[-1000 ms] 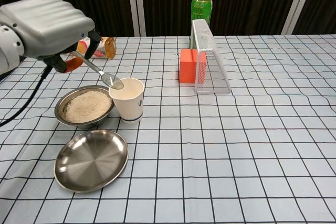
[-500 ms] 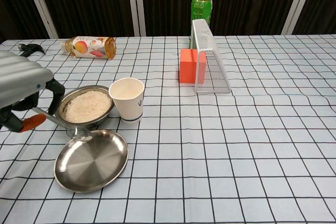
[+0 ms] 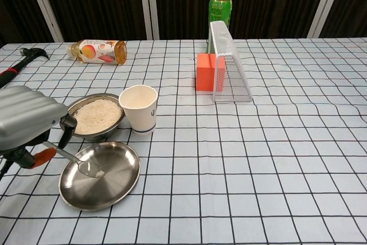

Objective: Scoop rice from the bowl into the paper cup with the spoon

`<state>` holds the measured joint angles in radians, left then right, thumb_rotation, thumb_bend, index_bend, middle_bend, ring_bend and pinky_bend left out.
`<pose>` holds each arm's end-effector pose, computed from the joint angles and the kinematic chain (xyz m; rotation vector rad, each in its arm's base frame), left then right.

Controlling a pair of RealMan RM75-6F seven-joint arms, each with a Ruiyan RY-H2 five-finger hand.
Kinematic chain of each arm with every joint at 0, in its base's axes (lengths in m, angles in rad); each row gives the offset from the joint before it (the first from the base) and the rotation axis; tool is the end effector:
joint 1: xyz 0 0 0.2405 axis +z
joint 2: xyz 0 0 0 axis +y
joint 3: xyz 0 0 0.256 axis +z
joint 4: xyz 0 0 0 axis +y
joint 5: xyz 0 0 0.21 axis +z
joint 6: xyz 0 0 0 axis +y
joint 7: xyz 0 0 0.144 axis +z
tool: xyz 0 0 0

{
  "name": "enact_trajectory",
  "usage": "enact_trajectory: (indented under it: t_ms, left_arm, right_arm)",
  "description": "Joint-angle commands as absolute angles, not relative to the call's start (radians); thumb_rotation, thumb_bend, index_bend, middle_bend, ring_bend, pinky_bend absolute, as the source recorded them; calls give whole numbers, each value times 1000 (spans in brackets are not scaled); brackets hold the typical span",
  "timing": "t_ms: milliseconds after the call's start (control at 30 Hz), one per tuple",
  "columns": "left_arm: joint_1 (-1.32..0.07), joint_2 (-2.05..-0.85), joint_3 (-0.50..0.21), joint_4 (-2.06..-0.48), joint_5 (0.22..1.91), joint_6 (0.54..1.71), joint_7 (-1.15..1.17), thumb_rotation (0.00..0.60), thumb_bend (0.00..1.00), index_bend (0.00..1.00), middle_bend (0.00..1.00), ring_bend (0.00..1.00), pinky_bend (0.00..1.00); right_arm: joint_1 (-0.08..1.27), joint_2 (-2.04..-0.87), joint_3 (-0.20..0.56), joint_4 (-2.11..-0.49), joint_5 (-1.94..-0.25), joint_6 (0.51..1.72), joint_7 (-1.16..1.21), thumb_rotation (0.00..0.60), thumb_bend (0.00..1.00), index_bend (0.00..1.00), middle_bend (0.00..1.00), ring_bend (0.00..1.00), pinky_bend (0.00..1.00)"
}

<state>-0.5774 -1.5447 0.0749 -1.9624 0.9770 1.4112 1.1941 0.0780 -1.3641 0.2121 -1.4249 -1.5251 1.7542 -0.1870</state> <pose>-0.1530 0.2180 -0.0069 -1.9251 -0.6047 -0.4539 -0.2984 -0.2002 0.1559 1.1222 -0.5213 1.0183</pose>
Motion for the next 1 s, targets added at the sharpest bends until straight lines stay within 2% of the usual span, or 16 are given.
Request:
enact_trajectory:
  t_ms: [33, 233, 500, 767, 933, 1000]
  left_arm:
    - [-577, -1573, 69, -1936, 968, 1408, 1202, 600, 470, 550, 1000, 1000, 1000]
    - [-578, -1626, 49, -1894, 949, 1408, 1205, 600, 451, 547, 1000, 1000, 1000]
    - [-582, -1661, 42, -1870, 936, 1403, 1218, 600, 262, 489, 1000, 1000, 1000]
    - [-577, -1645, 35, -1899, 959, 1403, 1178, 600, 215, 454, 1000, 1000, 1000]
    - [-550, -1582, 28, -1971, 1079, 1442, 1052, 600, 214, 415, 987, 975, 1000]
    - [-526, -1534, 42, -1983, 1192, 1482, 967, 600, 213, 379, 924, 917, 976]
  right_arm:
    - [78, -1364, 212, -1426, -1526, 1754, -188, 600, 322, 0, 0, 0, 0]
    - [79, -1364, 212, -1427, -1526, 1753, -188, 600, 321, 0, 0, 0, 0]
    - [78, -1364, 213, -1428, -1526, 1756, -189, 600, 321, 0, 0, 0, 0]
    - [78, -1363, 212, -1430, -1529, 1759, -192, 600, 321, 0, 0, 0, 0]
    - [75, -1363, 211, -1433, -1529, 1763, -195, 600, 321, 0, 0, 0, 0]
    - [75, -1363, 210, -1435, -1528, 1761, -196, 600, 321, 0, 0, 0, 0]
